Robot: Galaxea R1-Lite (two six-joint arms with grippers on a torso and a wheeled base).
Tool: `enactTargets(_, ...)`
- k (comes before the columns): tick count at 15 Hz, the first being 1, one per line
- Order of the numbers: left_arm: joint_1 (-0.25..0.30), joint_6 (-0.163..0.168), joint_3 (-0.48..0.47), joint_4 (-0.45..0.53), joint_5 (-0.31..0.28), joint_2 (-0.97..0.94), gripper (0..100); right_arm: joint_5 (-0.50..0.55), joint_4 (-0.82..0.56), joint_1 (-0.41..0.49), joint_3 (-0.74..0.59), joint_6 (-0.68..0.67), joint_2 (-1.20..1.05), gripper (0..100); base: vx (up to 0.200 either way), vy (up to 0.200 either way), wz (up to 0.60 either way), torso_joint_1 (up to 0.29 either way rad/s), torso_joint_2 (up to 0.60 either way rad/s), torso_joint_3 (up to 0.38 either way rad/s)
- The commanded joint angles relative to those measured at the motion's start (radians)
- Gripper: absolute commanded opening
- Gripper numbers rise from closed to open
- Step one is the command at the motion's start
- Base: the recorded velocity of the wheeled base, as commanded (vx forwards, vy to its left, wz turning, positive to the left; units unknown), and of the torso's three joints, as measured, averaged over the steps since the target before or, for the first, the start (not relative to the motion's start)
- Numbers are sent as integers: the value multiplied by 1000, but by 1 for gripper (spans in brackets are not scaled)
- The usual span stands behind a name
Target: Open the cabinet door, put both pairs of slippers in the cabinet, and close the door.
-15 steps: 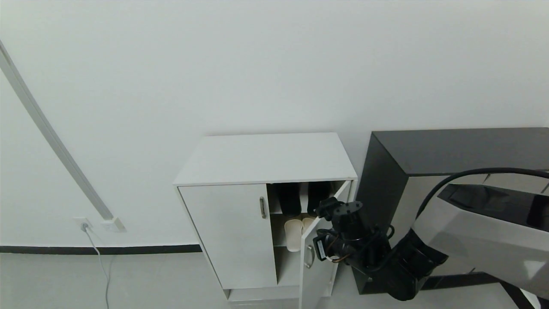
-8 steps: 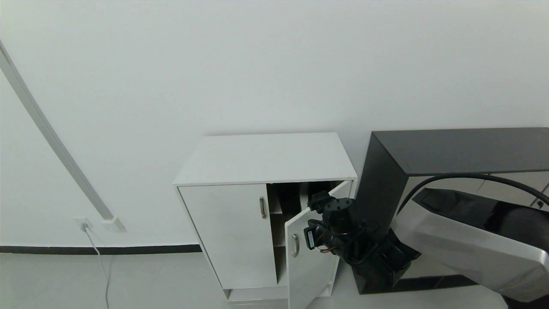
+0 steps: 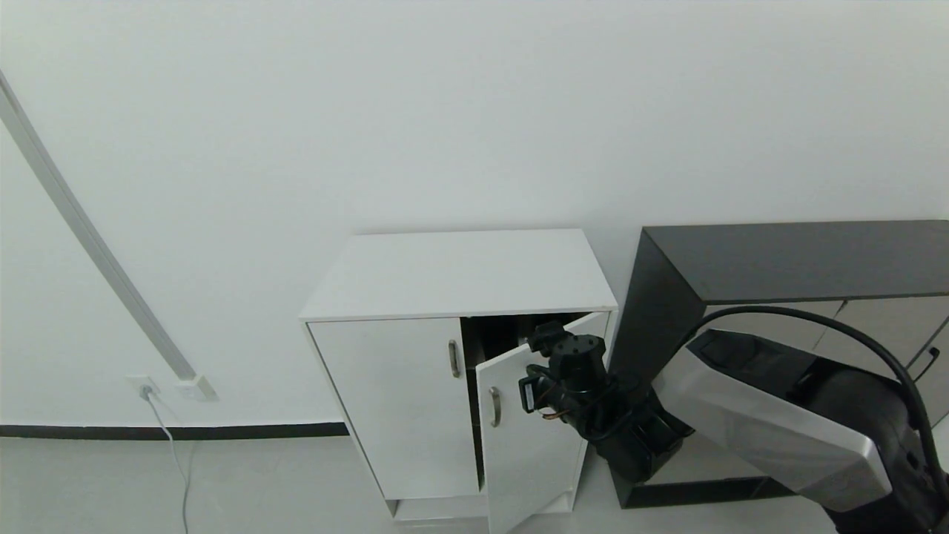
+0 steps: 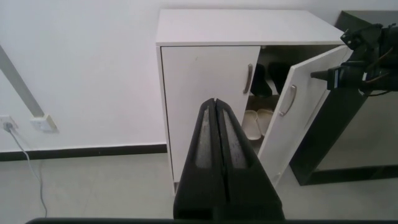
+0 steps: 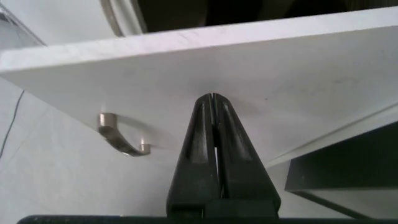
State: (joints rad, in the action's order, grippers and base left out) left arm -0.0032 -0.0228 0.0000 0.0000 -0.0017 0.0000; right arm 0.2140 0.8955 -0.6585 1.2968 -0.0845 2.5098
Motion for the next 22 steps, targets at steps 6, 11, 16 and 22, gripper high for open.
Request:
enactTargets(6, 0, 0, 0, 0, 2, 0, 0, -7, 0, 48, 131, -1, 93, 0, 0, 0, 0, 0, 0, 0)
enactTargets(11, -1, -2, 0, 0, 2, 0, 0, -25, -3, 77, 205, -1, 142, 0, 0, 0, 0, 0, 0, 0)
enactTargets(16, 0, -2, 0, 0, 22, 0, 0, -27, -47, 105, 309, 2, 178, 0, 0, 0, 0, 0, 0, 0)
enactTargets(22, -1, -2, 0, 0, 22, 0, 0, -27, -127, 117, 412, 5, 199, 0, 0, 0, 0, 0, 0, 0)
